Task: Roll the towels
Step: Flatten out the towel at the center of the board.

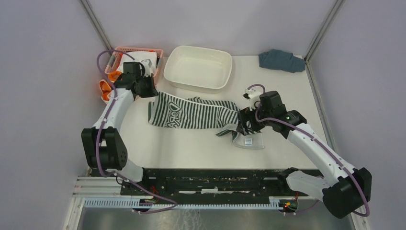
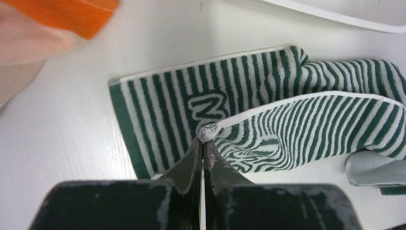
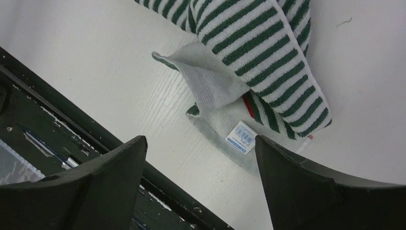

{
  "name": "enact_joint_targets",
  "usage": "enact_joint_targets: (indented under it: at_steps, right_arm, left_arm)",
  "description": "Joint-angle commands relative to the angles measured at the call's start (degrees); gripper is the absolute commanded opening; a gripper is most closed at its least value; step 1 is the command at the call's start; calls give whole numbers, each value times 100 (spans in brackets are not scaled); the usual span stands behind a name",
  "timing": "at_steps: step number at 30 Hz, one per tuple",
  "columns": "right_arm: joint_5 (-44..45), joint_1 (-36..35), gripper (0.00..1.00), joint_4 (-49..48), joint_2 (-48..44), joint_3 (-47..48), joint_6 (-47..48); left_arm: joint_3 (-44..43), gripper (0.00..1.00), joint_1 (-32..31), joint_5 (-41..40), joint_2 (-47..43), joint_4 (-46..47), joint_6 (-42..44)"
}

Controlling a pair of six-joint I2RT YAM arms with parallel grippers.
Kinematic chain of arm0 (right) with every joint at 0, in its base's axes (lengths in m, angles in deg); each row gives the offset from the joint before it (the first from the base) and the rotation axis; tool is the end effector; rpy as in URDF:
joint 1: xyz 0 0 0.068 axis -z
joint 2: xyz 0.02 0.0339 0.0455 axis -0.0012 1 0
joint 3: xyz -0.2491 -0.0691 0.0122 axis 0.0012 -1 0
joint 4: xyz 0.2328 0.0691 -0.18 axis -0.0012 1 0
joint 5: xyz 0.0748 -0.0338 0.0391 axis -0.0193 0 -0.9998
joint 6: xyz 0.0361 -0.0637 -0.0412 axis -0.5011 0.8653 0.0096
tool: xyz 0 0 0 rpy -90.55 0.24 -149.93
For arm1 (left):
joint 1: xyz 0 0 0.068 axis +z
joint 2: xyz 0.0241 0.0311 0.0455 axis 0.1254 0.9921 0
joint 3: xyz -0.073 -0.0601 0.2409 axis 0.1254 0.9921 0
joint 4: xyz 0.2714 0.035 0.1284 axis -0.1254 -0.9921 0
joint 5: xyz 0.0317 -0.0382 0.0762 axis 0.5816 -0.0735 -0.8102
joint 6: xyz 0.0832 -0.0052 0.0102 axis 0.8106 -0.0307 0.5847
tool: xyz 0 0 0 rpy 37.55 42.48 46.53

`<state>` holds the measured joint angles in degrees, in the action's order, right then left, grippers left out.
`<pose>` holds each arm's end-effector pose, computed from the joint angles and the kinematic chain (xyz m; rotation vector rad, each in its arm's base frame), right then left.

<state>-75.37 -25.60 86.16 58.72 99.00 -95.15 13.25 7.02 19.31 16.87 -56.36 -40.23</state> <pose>0.2566 0.1450 0.2401 -0.5351 2.3733 0.5794 0.4134 -0.0207 0.2289 0.0433 2.4432 -0.3552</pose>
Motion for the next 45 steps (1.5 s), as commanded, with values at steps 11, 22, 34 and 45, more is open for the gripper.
enact_joint_targets:
  at_steps: [11,22,34,45]
  right_arm:
    - [168,55,91,-913,1900,-183,-1403]
    - [-883,1773,94,-1862,3459,-204,-2355]
    - [28,2339,92,-967,2844,726,-1618]
    - [305,2156,80,-710,2151,418,-1065]
  left_arm:
    - [1388,3,-17,-1522,-1565,1043,-649]
    - [1817,3,-13,-2548,-1884,1302,-748]
    - [1889,3,-17,-2275,-1981,1388,-681]
    - [1831,3,-17,-2010,-1886,1374,-706]
